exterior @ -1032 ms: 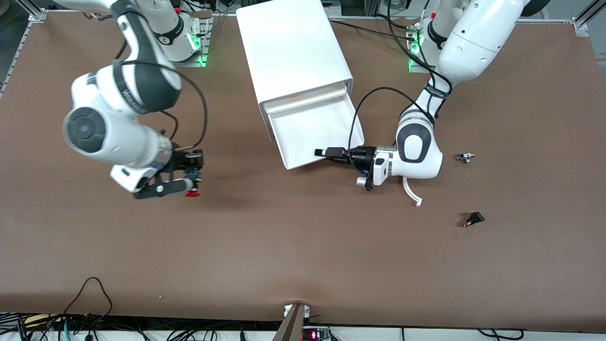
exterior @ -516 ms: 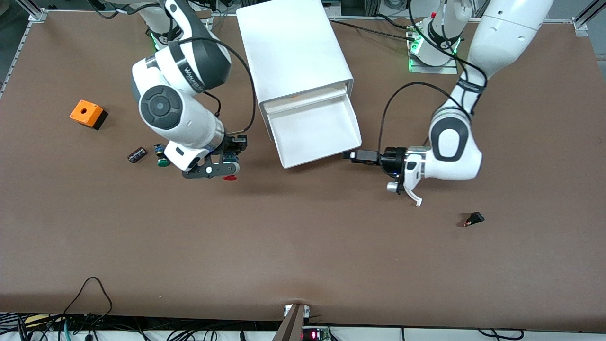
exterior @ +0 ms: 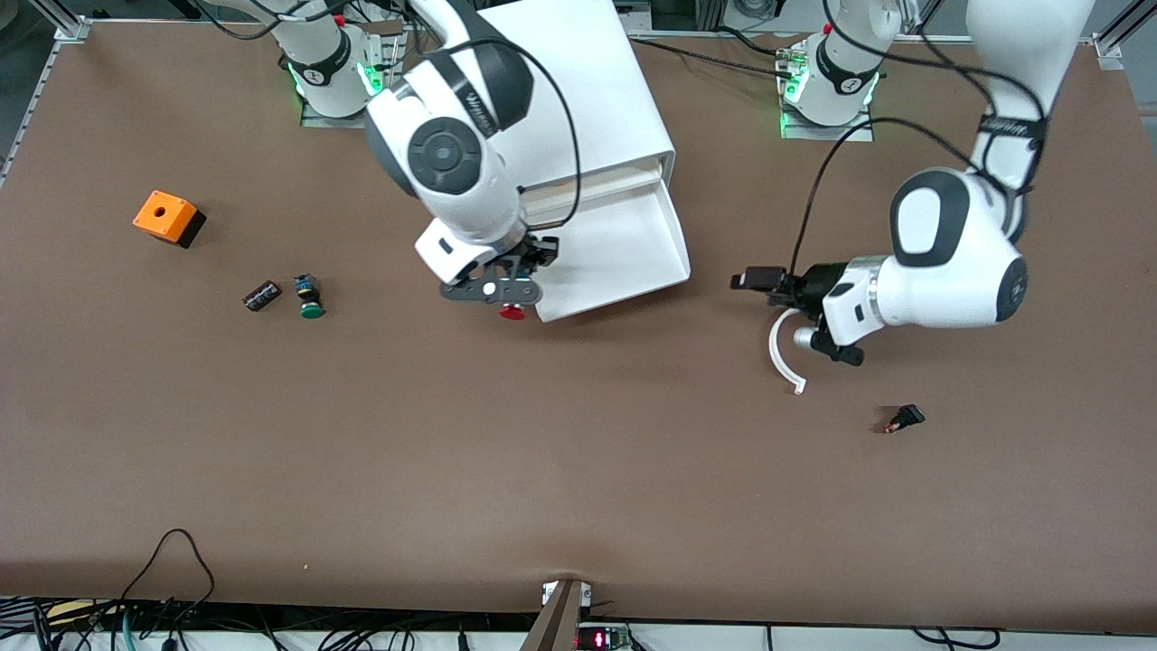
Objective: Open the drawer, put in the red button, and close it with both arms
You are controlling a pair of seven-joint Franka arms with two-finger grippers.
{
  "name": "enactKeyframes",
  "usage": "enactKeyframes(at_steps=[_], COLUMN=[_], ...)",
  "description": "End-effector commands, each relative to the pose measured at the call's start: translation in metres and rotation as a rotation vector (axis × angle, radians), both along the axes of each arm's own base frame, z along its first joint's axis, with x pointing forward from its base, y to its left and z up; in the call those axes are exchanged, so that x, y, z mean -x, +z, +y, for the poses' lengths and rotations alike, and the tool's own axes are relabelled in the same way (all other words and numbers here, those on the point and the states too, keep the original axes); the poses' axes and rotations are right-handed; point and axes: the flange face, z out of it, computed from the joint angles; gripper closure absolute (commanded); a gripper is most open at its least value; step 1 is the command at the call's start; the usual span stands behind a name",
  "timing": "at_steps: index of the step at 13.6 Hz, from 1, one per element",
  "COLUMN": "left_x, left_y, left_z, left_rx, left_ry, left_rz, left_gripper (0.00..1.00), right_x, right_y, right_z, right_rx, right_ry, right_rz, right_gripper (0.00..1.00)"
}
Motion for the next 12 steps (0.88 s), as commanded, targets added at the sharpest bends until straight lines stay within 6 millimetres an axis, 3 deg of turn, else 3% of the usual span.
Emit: enactKeyframes(at_steps=[1,4,6,8,10,11,12], left_x=[0.002,-0.006,-0.006,-0.006,-0.010,-0.009,-0.008], left_y=[0.032,0.059,0.059,0.058,0.057,0.053,0.046], left_z=[0.033,0.057,0.063,0.051,0.029,0.009,-0.014], left_rx=[-0.126,-0.185,-0.193,-0.209,-0.301,-0.342,-0.378], left_ry=[-0.076,-0.103,-0.102,-0.095,0.150,0.249,0.311], left_rz=[-0.005,-0.014,-0.004,-0.006,0.052,0.087,0.099], left_gripper=[0.00,0.00,0.00,0.00,0.00,0.00,0.00], right_x=[0.010,0.034,0.050,0.063,0.071,0.071,0.071], right_y=[-0.017,-0.034,-0.040,-0.041,-0.045,-0.048,-0.048], right_z=[0.035,0.071,0.086,0.097,0.101,0.101,0.101], right_rx=[0.015,0.040,0.057,0.067,0.078,0.083,0.085], right_ry=[-0.045,-0.072,-0.087,-0.114,-0.136,-0.140,-0.133], right_rz=[-0.049,-0.066,-0.070,-0.064,-0.055,-0.053,-0.054], right_gripper=[0.73,0.73,0.73,0.73,0.73,0.69,0.52])
